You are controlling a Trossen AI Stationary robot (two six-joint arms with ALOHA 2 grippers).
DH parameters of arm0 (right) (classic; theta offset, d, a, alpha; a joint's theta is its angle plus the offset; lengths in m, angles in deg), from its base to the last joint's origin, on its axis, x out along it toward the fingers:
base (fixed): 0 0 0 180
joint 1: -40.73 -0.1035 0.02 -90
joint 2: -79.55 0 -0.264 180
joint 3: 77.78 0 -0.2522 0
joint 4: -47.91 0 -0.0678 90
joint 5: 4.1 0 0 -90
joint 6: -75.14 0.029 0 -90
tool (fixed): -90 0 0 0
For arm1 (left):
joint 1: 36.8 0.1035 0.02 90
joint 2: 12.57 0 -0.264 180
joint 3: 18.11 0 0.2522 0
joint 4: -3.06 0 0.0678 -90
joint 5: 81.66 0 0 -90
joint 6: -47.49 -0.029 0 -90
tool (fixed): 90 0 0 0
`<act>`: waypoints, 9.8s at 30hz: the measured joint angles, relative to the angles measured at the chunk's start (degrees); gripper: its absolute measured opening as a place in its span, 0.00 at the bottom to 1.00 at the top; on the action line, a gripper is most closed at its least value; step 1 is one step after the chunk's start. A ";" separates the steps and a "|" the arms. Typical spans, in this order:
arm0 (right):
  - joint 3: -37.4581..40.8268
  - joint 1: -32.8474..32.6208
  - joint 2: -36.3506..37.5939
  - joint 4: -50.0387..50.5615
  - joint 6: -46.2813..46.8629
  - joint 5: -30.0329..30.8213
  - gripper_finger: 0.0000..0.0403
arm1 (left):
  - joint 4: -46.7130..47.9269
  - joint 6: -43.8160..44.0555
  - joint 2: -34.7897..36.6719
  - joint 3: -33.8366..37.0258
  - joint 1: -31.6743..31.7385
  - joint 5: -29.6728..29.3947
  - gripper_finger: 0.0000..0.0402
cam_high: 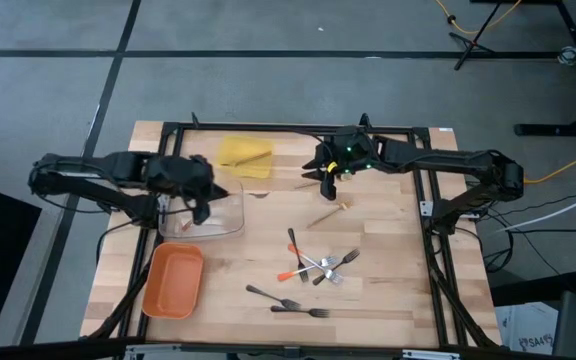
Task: Sort silverware by color (type)
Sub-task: Put the orange fork into the transparent bin, then put the gold fork into the yellow bin
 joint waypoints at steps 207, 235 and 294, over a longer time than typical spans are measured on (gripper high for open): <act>0.00 1.51 -0.13 2.20 -2.97 5.54 0.25 | 16.52 13.23 -17.75 7.12 -3.77 10.55 0.18; 11.94 -4.25 -0.39 17.12 -6.14 1.62 0.25 | 13.40 13.27 -17.75 2.97 -3.78 3.66 0.18; 29.68 -4.31 -8.00 -10.67 -15.19 6.75 0.15 | 11.36 13.23 -17.75 2.97 -3.77 1.30 0.17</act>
